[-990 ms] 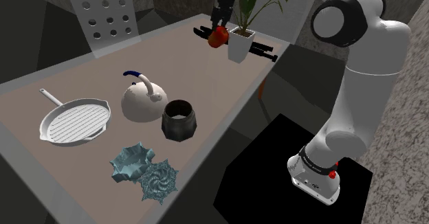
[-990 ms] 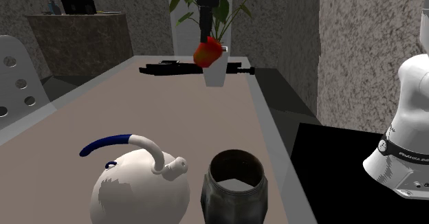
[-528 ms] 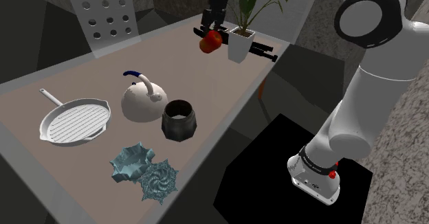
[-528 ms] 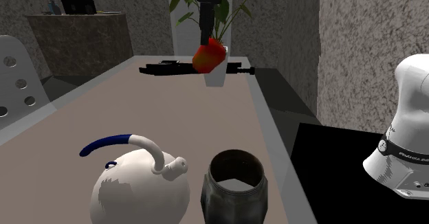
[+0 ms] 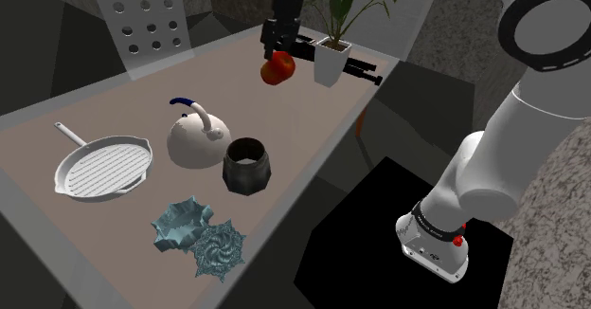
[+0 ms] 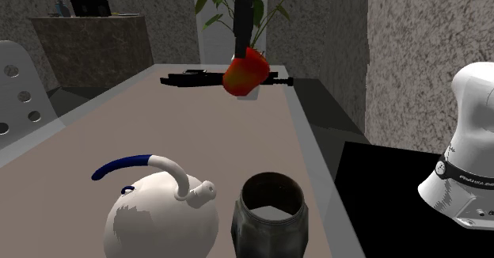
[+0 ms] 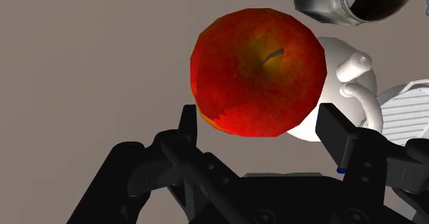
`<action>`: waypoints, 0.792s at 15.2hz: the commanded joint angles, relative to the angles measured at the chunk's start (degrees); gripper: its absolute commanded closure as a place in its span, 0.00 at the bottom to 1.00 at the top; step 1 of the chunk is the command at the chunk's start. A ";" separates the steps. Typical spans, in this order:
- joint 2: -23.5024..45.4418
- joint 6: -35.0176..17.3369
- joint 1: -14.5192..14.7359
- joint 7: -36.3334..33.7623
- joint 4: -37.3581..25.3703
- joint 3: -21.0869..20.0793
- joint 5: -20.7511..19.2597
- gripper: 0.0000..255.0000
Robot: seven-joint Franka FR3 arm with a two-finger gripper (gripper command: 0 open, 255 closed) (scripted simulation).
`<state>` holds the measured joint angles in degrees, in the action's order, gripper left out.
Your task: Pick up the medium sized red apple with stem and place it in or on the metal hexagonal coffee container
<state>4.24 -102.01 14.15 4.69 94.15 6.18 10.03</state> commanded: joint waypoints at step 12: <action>-2.91 -2.29 9.05 -17.55 2.51 -8.22 -2.04 1.00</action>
<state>0.75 -104.60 22.52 -11.34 97.77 -1.40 8.18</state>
